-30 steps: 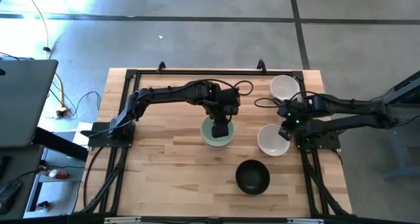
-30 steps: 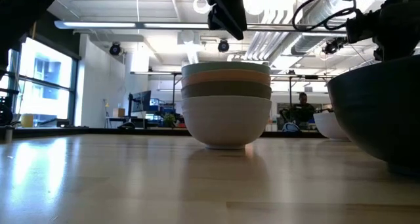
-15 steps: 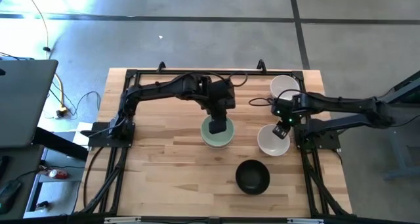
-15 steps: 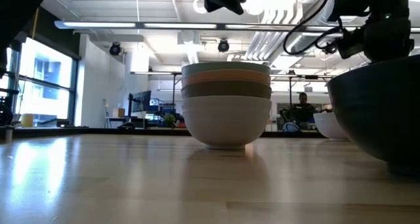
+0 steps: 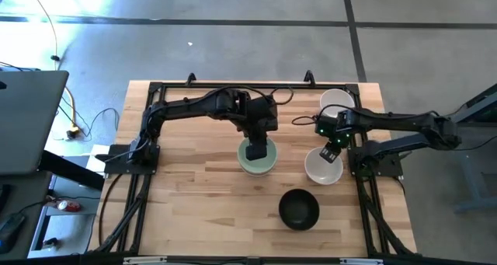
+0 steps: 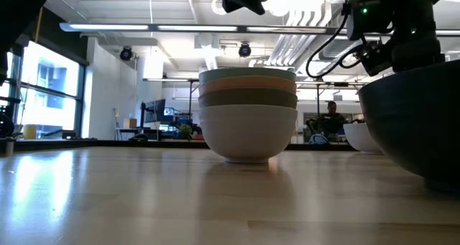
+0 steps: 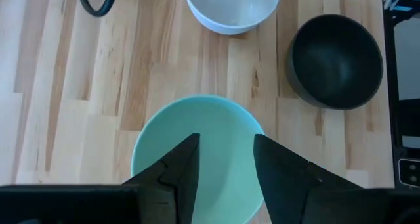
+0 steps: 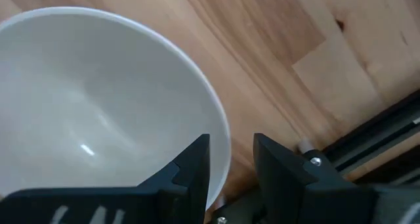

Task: Nest bowls inside each other
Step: Stack the bottom white bowl on the blue bowl

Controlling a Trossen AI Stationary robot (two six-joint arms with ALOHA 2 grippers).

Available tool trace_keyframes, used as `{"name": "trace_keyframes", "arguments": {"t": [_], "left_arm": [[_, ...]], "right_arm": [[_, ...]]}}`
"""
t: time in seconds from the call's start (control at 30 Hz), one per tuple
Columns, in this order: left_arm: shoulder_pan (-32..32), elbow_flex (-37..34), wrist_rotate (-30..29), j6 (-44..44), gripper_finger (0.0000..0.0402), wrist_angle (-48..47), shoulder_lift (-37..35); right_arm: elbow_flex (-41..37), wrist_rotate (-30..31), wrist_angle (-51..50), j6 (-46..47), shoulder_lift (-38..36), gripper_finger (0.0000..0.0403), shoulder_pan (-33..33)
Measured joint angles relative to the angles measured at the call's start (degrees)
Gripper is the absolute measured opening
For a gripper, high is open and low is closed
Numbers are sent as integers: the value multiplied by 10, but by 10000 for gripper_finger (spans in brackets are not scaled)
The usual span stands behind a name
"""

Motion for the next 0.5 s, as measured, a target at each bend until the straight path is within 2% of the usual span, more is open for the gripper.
{"name": "trace_keyframes", "arguments": {"t": [0.5], "left_arm": [[-3,0,0,0,133,8,-17]], "right_arm": [[0,-12,28,-41,49,110,-8]]}}
